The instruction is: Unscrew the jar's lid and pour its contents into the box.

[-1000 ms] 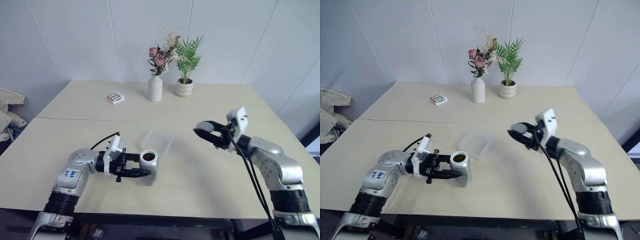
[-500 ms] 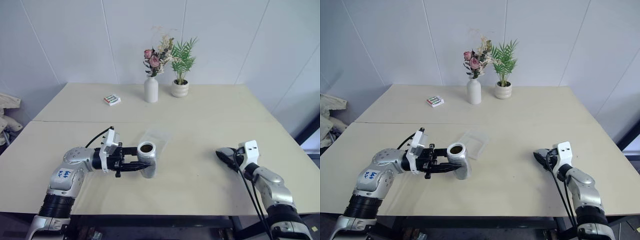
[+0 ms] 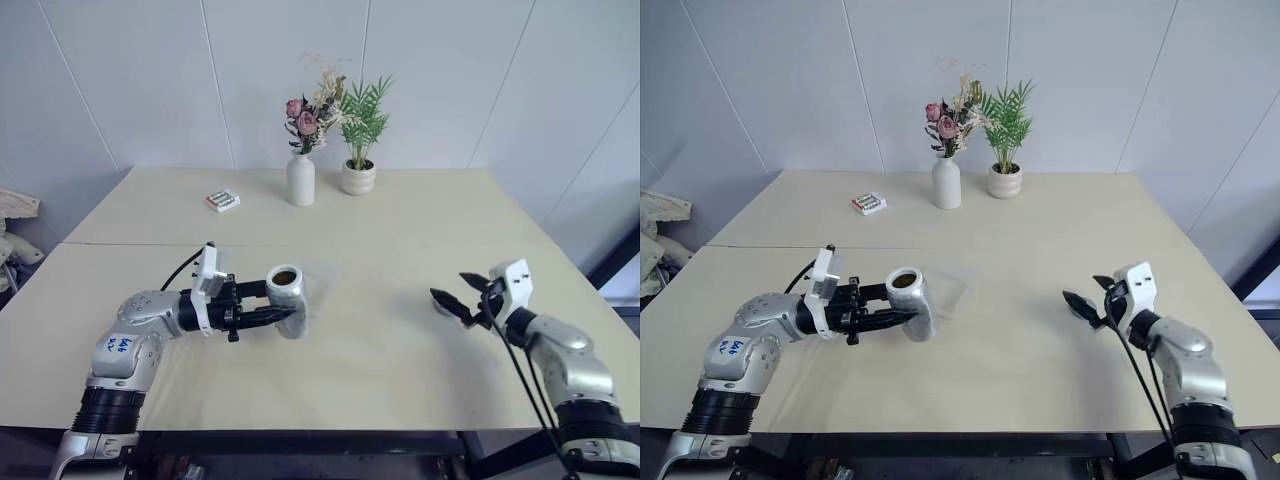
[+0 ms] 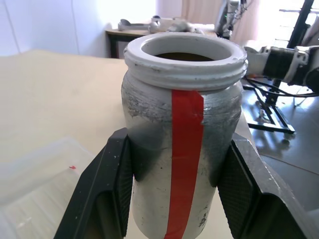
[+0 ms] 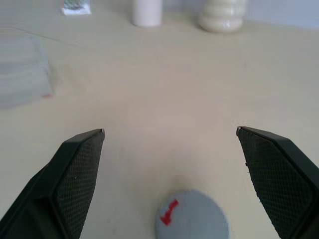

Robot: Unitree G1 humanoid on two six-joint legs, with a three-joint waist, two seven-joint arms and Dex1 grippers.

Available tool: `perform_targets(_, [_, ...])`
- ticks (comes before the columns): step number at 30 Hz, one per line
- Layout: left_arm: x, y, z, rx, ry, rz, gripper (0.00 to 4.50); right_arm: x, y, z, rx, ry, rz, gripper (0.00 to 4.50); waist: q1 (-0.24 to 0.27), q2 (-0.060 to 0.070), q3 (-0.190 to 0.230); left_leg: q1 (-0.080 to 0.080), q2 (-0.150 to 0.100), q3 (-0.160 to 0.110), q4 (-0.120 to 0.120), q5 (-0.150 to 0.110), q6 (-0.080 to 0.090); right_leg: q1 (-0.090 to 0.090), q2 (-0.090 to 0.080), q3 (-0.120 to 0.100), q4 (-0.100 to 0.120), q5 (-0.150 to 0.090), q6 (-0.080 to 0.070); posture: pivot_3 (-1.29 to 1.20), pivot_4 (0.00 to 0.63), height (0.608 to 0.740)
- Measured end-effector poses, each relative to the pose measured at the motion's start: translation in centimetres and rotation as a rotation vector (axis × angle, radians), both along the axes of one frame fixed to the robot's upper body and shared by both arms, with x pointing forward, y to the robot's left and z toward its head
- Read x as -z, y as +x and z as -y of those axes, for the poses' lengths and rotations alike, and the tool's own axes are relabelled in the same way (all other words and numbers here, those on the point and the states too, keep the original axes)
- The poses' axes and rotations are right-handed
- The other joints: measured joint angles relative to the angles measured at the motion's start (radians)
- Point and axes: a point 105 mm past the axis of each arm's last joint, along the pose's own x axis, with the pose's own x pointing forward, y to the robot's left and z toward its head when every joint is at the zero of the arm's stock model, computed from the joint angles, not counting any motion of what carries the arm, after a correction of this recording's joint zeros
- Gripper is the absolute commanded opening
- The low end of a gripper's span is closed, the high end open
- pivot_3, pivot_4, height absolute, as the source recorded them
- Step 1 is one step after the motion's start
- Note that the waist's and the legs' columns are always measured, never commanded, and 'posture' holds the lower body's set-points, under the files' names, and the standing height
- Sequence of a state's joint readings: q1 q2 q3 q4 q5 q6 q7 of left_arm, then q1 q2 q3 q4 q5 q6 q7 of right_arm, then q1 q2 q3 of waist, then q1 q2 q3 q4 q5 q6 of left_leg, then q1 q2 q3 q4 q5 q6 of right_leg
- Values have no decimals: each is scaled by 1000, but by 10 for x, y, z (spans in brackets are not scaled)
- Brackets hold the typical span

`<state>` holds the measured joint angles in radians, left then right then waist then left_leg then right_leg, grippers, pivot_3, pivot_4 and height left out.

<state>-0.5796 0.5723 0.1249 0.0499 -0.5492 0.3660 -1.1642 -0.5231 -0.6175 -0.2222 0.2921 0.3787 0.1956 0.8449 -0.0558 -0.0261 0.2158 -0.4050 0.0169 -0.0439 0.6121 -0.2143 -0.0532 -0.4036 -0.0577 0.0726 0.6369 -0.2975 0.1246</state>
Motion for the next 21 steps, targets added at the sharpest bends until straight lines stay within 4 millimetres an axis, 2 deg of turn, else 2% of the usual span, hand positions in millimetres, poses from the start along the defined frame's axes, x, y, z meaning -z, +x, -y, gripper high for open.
perform_targets(3, [-9,4,-5,-27,-18,19,1976,-14,-9,-22,-116,-22,1,4472,-1,0,0,0,0,0,0,0,0,0,0,0,0,0,0,0,150,740])
perform_targets(9, [-34,34,-23,-160,-19,87,1976,-45,-18,-89,-355,-100,28,4472,2,0,0,0,0,0,0,0,0,-1,0,0,0,0,0,0,150,740])
perform_targets(11, [-40,44,-27,-205,-13,107,1976,-42,-21,-105,-410,-115,22,4472,4,0,0,-1,0,0,0,0,0,-1,0,0,-1,0,0,0,150,740])
perform_targets(13, [-44,55,-32,-249,-4,115,1976,-32,-24,-120,-464,-137,-8,4472,8,0,0,-3,-1,0,0,-1,0,-2,0,0,-2,-1,1,0,150,740])
perform_targets(16, [-42,65,-33,-283,27,116,1976,-21,-27,-128,-504,-170,-39,4472,15,0,0,-9,-1,0,0,-1,0,-8,-1,0,-2,0,2,0,150,740])
perform_targets(21, [-24,80,-38,-366,171,108,1976,-2,-35,-118,-531,-202,-99,4472,28,0,0,-13,-1,0,1,-1,1,-11,-1,-1,-1,-1,2,0,150,740])
